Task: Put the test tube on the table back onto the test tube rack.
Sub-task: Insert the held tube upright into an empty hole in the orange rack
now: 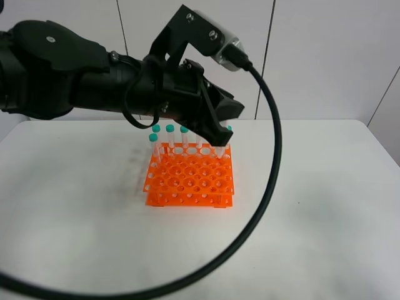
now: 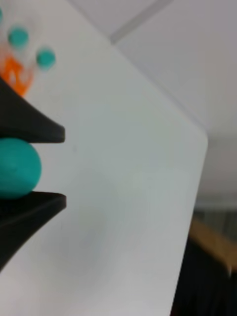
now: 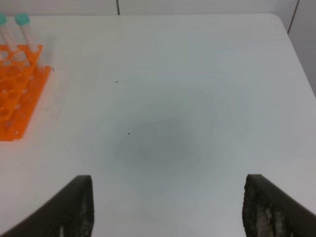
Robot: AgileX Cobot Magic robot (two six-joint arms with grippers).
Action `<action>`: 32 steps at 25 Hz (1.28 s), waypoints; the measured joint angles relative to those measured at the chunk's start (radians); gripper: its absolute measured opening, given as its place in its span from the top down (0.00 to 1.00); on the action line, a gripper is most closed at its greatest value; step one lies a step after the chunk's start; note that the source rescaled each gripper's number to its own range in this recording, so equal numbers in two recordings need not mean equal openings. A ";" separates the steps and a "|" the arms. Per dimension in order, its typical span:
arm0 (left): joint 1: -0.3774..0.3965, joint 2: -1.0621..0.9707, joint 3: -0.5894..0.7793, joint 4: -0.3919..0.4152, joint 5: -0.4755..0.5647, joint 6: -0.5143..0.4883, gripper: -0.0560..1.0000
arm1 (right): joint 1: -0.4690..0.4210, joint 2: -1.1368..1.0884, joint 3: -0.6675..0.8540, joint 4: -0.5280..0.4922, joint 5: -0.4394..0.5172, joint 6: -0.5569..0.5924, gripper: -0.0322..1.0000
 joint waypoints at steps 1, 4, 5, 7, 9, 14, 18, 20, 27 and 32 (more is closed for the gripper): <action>0.000 0.000 -0.003 0.110 -0.045 -0.124 0.94 | 0.000 0.000 0.000 0.000 0.001 0.000 0.15; 0.012 0.004 -0.004 0.419 -0.131 -0.481 0.94 | 0.000 0.000 0.000 0.000 0.001 0.000 0.15; 0.022 0.008 -0.004 0.522 -0.147 -0.591 0.94 | 0.000 0.000 0.000 0.000 0.001 0.000 0.15; 0.056 0.021 -0.004 0.681 -0.154 -0.769 0.94 | 0.000 0.000 0.000 0.000 0.001 0.000 0.15; 0.096 0.041 -0.004 0.810 -0.155 -0.918 0.94 | 0.000 0.000 0.000 0.000 0.001 0.000 0.15; 0.175 0.105 -0.004 0.935 -0.187 -1.042 0.95 | 0.000 0.000 0.000 0.000 0.001 0.000 0.15; 0.189 0.159 -0.004 0.947 -0.205 -1.063 0.95 | 0.000 0.000 0.000 0.000 0.001 0.000 0.15; 0.189 0.185 -0.004 0.949 -0.240 -1.087 0.95 | 0.000 0.000 0.000 0.000 0.001 0.000 0.15; 0.199 0.254 -0.004 0.973 -0.330 -1.112 0.95 | 0.000 0.000 0.000 -0.001 0.001 0.000 0.15; 0.215 0.277 0.004 0.973 -0.355 -1.112 0.95 | 0.000 0.000 0.000 -0.001 0.001 0.000 0.15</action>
